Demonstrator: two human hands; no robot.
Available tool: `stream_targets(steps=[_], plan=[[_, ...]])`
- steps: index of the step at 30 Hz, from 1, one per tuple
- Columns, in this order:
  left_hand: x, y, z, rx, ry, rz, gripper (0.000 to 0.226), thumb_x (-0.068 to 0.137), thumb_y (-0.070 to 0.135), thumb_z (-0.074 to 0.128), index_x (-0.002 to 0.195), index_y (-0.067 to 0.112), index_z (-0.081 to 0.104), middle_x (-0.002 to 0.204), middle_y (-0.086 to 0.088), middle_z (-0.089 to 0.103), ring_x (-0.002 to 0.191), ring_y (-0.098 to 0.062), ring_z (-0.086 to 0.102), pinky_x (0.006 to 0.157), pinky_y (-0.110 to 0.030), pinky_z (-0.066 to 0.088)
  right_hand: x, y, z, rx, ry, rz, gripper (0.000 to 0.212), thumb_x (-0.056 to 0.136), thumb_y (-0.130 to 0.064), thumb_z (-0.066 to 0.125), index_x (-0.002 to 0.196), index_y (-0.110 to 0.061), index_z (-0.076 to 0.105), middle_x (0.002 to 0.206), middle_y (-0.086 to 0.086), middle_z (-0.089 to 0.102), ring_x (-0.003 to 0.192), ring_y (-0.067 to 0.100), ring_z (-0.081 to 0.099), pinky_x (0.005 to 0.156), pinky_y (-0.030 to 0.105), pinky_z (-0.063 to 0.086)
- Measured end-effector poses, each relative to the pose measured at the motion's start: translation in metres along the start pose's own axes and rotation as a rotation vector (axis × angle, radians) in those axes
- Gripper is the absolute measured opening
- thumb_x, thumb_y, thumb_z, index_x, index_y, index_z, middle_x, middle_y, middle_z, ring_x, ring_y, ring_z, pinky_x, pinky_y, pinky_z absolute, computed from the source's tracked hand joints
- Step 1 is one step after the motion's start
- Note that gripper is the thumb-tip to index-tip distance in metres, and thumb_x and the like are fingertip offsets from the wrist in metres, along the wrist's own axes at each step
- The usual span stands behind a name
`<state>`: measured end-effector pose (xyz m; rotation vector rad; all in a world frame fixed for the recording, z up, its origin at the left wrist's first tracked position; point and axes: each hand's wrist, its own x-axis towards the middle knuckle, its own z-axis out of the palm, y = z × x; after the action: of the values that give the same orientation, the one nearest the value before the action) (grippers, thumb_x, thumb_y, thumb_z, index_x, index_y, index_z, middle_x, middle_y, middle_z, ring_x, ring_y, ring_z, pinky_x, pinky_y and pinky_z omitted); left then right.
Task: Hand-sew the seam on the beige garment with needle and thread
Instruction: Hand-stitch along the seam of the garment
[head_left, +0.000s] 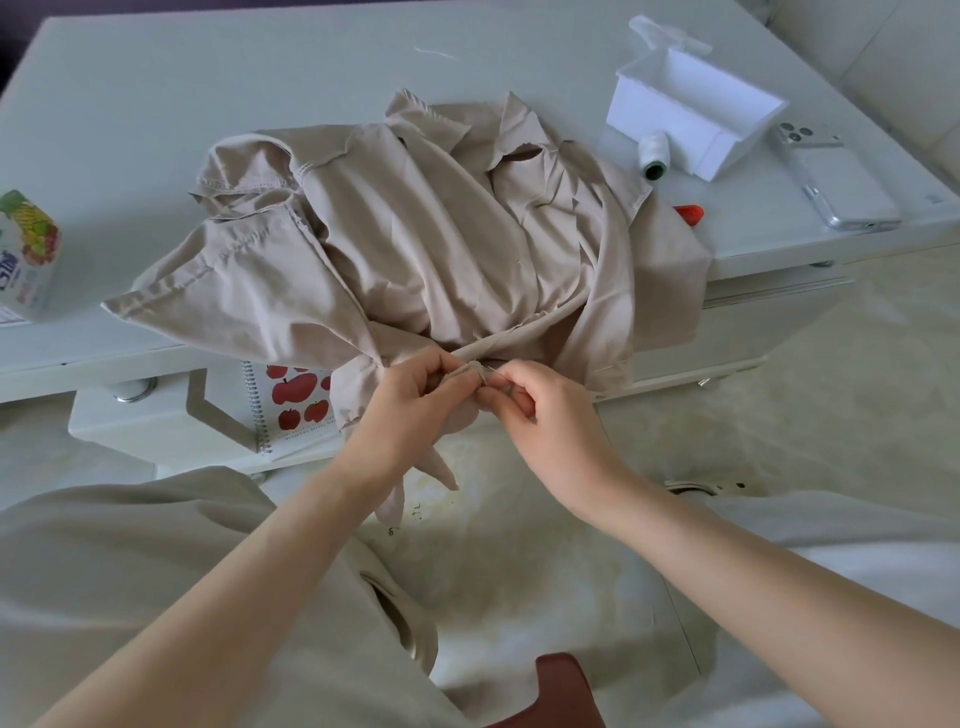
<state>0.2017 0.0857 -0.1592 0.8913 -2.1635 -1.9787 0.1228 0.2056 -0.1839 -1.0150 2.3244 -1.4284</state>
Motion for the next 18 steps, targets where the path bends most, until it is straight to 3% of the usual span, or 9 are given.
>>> stream_targets(steps=[5,10,15,18], plan=[[0.001,0.001,-0.001,-0.006,0.025,0.008,0.017,0.094,0.021,0.056,0.085,0.010,0.063,0.074,-0.004,0.055,0.060,-0.004,0.057,0.043,-0.056,0.053,-0.013,0.007,-0.007,-0.020,0.022,-0.064,0.025,0.087,-0.009,0.064,0.068,-0.019,0.051,0.053,-0.014,0.040,0.051,0.006,0.036,0.053,0.012,0.029],[0.002,0.000,0.001,-0.029,0.026,-0.006,0.016,0.094,0.021,0.057,0.084,0.011,0.062,0.055,0.010,0.046,0.050,-0.002,0.050,0.043,-0.054,0.054,-0.033,0.020,-0.016,-0.094,-0.109,-0.059,0.023,0.087,-0.014,0.062,0.070,-0.023,0.050,0.059,-0.021,0.043,0.054,0.003,0.038,0.055,0.013,0.029],[0.001,0.002,0.003,-0.014,0.018,-0.011,0.017,0.094,0.022,0.057,0.087,0.008,0.064,0.072,-0.008,0.047,0.057,-0.008,0.052,0.044,-0.053,0.054,-0.039,0.026,-0.027,-0.155,-0.235,-0.042,0.012,0.090,-0.014,0.062,0.079,-0.017,0.058,0.060,-0.018,0.045,0.056,0.005,0.040,0.056,0.013,0.030],[0.001,0.006,0.002,-0.024,0.000,-0.015,0.016,0.094,0.021,0.057,0.089,0.009,0.066,0.080,-0.015,0.052,0.069,-0.014,0.056,0.044,-0.049,0.056,-0.029,0.026,-0.034,-0.154,-0.123,-0.021,0.015,0.087,-0.014,0.066,0.092,-0.021,0.053,0.057,-0.008,0.030,0.055,0.007,0.037,0.058,0.014,0.032]])
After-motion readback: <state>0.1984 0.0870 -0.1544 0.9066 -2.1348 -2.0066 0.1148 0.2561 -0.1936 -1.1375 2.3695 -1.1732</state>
